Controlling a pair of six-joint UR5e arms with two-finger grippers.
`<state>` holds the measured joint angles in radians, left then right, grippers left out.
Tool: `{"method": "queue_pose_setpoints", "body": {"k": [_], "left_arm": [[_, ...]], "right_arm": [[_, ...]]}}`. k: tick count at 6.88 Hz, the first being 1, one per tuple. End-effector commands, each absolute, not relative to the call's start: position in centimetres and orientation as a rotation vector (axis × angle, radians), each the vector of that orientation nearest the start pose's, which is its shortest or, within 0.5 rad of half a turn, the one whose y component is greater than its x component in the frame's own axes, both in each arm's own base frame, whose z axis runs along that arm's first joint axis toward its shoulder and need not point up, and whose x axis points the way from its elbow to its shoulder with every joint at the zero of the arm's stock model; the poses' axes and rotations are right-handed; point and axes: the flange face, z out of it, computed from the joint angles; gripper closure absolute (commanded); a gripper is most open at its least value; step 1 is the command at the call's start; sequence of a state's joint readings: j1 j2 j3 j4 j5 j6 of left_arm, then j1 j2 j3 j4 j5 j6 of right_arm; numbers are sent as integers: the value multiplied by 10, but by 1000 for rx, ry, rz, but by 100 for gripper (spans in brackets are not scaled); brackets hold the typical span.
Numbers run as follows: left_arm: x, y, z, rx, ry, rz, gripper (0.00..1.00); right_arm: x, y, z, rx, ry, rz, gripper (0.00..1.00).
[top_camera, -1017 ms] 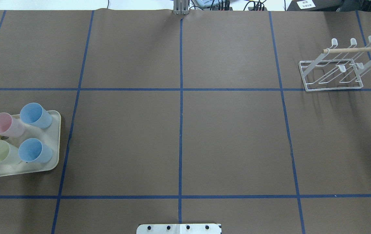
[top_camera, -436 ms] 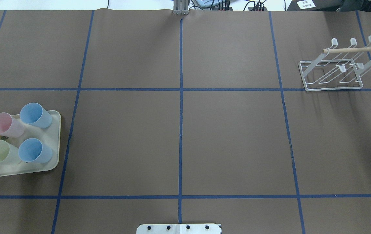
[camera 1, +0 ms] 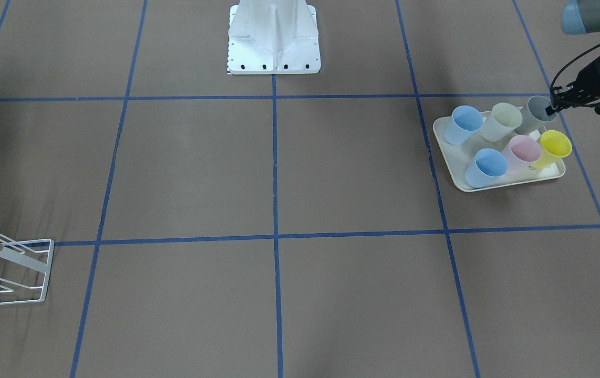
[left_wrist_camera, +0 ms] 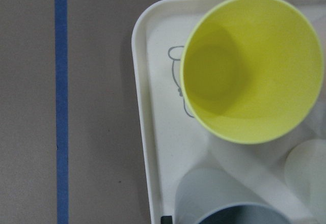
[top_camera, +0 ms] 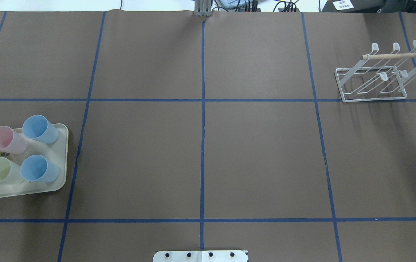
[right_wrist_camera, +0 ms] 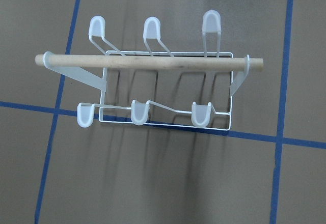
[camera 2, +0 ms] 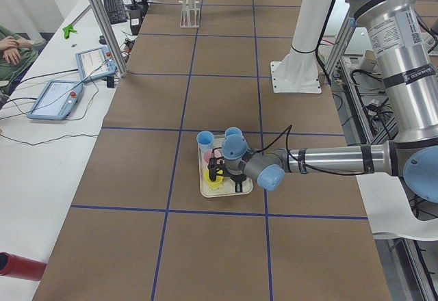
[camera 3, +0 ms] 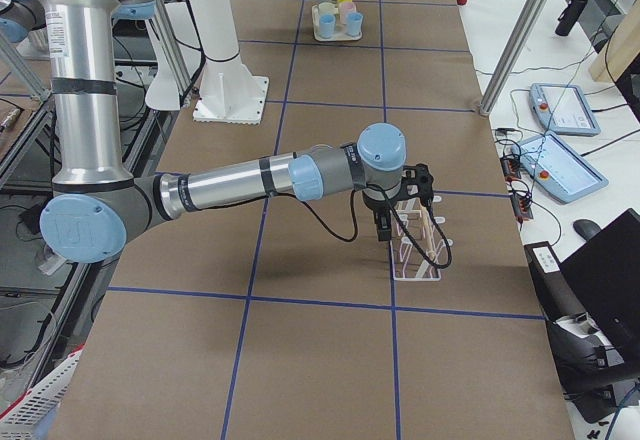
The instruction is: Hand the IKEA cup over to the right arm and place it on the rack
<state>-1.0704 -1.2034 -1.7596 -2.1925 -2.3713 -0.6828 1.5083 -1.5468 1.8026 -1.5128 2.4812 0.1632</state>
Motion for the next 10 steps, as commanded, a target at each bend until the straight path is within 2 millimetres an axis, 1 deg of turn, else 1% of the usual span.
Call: {"method": "queue_pose_setpoints", "body": {"k": [1,2,3,4,5,6,7,8,9,10], "left_arm": [[104,-322,626,-116,956,14,100],[80,-317,622,-100,977,-32,100],[57,-298,626,-60,970,-1,100],[39,-294,631,-32,960,1,100],[29,-296,627,-21,948,16,100],[17,-300,613,-21,932,13,100],[9,-305,591,-22,913,8,100],[-1,-325,568,4,912,-24,100],[-7,-355,550,6,908,-59,100],[-24,-395,522,17,886,-121,100]], "right_arm": [[23,-504,502,208,-936,-58,0],[20,-504,501,209,-935,-63,0],[19,-508,498,211,-936,-66,0],[18,-513,493,218,-936,-70,0],[18,-513,489,222,-938,-66,0],[18,-514,484,216,-946,-42,0],[16,-522,471,223,-957,-30,0],[9,-530,456,235,-963,-37,0],[-7,-545,431,232,-975,-20,0],[-22,-557,409,236,-983,-17,0]]}}
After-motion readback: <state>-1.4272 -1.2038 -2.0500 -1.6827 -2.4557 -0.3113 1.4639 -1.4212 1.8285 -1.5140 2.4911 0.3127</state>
